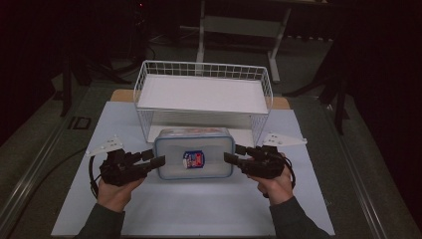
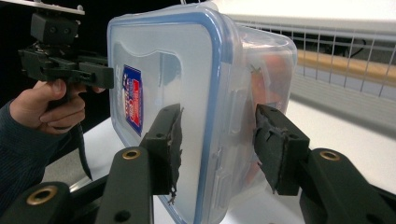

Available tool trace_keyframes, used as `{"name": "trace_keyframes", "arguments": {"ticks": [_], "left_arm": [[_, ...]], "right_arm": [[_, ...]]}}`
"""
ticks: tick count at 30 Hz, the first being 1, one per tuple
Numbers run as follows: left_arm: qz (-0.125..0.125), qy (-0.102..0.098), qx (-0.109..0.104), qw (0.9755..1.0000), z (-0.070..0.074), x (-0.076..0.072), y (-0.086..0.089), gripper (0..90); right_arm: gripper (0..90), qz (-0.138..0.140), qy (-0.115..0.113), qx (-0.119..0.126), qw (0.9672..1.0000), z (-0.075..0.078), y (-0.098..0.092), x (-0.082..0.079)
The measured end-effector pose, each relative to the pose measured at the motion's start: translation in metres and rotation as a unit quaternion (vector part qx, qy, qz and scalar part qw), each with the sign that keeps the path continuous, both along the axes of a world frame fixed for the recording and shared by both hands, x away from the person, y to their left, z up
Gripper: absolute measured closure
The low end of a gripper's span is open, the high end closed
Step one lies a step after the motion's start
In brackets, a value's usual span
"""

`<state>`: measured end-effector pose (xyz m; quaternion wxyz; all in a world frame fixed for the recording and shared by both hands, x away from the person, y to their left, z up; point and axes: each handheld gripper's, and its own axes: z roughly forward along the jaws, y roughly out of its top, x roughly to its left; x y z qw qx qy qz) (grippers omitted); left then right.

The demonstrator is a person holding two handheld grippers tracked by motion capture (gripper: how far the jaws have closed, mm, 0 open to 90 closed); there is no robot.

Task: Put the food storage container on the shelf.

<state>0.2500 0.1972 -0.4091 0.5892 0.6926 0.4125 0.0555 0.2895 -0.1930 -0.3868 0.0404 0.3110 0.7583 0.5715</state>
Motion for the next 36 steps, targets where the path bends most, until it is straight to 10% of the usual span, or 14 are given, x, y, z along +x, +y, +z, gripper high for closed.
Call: {"name": "trace_keyframes", "arguments": {"ticks": [36], "left_arm": [[-0.003, -0.061, 0.001, 0.9981, 0.061, 0.043, -0.006, 50.8]], "right_arm": [[52.3, -0.016, -0.061, 0.018, 0.9979, 0.057, -0.005, 0.032]]}}
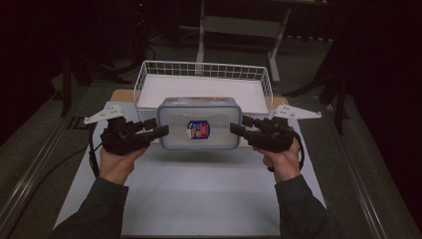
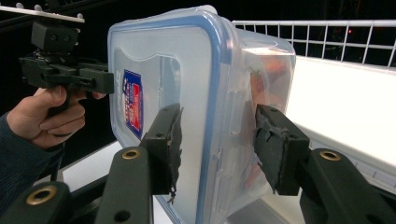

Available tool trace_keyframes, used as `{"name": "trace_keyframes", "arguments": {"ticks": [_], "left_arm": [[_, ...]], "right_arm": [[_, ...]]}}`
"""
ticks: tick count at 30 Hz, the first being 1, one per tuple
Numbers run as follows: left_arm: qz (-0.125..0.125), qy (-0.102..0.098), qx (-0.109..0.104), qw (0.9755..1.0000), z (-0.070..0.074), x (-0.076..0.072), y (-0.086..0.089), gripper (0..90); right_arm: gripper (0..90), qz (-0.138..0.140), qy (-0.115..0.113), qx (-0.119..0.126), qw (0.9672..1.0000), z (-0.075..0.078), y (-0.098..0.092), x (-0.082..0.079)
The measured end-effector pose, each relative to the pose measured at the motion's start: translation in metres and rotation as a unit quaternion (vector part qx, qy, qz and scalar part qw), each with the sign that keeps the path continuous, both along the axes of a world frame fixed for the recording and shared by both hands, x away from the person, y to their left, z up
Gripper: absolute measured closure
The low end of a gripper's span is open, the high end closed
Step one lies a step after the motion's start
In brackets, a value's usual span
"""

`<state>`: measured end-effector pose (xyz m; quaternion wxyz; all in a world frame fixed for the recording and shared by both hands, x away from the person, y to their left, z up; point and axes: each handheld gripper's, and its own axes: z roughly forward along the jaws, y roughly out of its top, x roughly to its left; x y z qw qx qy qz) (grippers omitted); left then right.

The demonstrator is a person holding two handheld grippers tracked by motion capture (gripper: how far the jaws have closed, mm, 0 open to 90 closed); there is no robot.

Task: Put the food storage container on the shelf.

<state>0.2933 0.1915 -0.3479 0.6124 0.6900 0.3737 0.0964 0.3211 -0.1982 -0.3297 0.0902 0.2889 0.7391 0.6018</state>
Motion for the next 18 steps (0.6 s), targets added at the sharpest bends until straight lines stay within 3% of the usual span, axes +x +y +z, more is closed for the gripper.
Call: {"name": "trace_keyframes", "arguments": {"ticks": [6, 18], "left_arm": [[-0.001, -0.014, -0.001, 0.9999, 0.010, 0.008, -0.001, 50.7], [-0.001, -0.019, -0.008, 0.9998, 0.021, 0.022, -0.001, 50.7]], "right_arm": [[52.2, -0.004, -0.009, 0.002, 1.0000, 0.010, -0.001, 0.005], [52.3, -0.008, -0.023, 0.000, 0.9997, 0.024, -0.002, 0.017]]}}
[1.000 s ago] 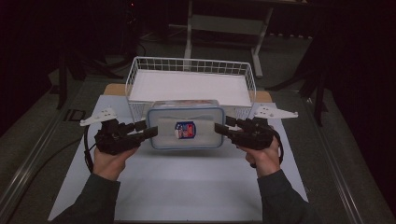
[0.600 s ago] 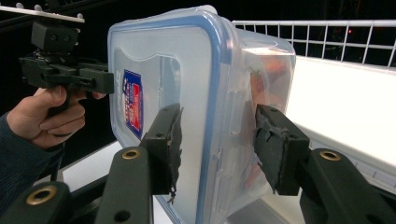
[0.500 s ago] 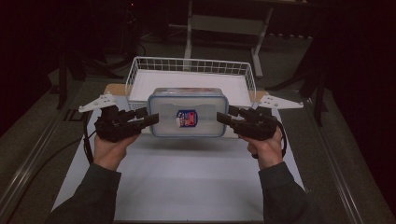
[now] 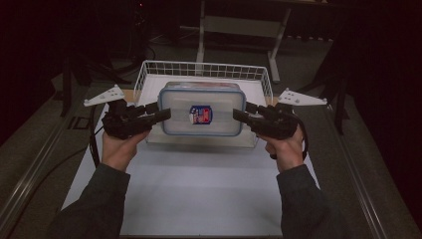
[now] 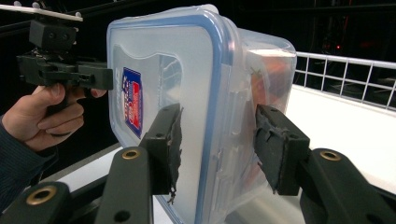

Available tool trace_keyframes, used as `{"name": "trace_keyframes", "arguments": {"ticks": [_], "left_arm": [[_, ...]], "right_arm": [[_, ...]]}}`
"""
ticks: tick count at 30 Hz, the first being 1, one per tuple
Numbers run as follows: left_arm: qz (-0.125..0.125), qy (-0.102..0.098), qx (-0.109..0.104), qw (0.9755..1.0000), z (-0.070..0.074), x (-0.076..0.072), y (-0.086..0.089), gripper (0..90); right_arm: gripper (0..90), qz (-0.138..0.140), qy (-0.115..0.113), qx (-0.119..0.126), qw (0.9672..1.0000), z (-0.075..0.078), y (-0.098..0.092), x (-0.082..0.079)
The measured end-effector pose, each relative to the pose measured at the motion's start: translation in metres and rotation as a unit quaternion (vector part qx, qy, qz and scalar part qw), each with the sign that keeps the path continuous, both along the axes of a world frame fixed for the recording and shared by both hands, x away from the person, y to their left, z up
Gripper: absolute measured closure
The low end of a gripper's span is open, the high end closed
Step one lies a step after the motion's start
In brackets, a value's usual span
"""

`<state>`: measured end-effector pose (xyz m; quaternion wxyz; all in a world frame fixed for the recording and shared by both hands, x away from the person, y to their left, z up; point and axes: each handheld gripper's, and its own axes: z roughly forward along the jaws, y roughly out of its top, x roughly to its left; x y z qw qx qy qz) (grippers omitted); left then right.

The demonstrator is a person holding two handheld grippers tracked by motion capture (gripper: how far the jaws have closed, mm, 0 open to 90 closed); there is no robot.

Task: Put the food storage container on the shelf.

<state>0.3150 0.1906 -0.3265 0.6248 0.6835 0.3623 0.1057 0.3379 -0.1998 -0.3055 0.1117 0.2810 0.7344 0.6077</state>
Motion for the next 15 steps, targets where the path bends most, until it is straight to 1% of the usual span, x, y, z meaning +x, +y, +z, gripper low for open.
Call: {"name": "trace_keyframes", "arguments": {"ticks": [9, 15], "left_arm": [[-0.002, -0.005, -0.002, 1.0000, 0.007, 0.011, -0.001, 50.7], [0.004, -0.006, 0.004, 1.0000, 0.011, 0.019, -0.002, 50.6]], "right_arm": [[52.2, -0.002, -0.009, -0.007, 0.9999, 0.010, 0.000, 0.008], [52.1, -0.001, -0.006, -0.004, 1.0000, 0.010, -0.001, 0.018]]}}
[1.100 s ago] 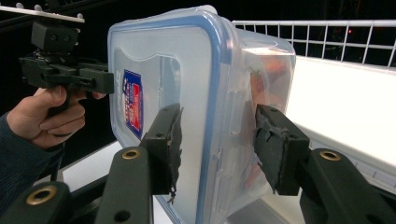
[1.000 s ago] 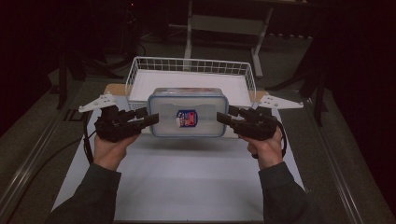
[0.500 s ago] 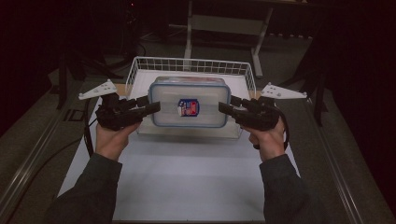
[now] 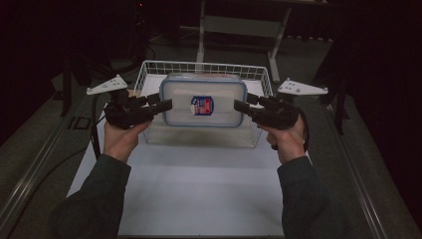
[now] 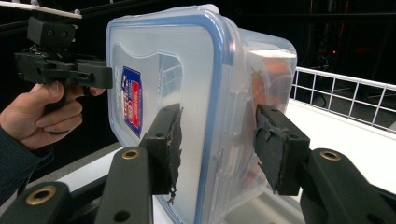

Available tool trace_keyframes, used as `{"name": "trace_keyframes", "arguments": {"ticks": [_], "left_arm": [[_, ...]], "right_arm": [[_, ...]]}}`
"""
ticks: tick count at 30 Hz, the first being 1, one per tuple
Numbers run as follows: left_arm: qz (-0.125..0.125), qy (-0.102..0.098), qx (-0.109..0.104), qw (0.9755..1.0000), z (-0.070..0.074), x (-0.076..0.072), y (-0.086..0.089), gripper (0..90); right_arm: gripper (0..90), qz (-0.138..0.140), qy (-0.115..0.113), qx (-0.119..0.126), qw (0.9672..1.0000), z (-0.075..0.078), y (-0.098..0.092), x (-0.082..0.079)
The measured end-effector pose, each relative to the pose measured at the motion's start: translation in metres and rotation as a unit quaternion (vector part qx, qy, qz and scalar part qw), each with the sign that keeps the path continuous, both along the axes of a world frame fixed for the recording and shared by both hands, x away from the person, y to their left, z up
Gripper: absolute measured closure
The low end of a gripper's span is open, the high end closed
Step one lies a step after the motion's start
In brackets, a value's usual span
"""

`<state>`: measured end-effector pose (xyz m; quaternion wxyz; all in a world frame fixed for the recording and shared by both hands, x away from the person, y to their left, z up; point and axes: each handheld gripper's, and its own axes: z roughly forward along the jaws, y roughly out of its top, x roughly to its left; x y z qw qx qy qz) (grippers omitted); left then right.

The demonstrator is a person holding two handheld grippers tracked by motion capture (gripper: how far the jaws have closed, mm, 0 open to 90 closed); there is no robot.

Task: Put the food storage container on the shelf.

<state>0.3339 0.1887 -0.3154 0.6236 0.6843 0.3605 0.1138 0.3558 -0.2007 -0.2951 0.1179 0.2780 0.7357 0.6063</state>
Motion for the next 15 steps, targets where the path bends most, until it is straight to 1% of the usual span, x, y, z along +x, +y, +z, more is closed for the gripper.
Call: {"name": "trace_keyframes", "arguments": {"ticks": [4, 13, 15], "left_arm": [[0.001, 0.001, 0.003, 1.0000, 0.003, 0.006, -0.001, 50.6], [0.004, 0.002, 0.000, 1.0000, 0.006, 0.021, -0.002, 50.5], [0.004, 0.005, -0.003, 1.0000, 0.006, 0.025, -0.002, 50.5]], "right_arm": [[52.1, -0.001, 0.002, 0.003, 1.0000, 0.000, 0.000, 0.006], [51.8, -0.010, 0.001, 0.011, 0.9999, 0.002, -0.001, 0.018], [51.8, -0.011, 0.002, 0.011, 0.9999, 0.002, -0.001, 0.021]]}}
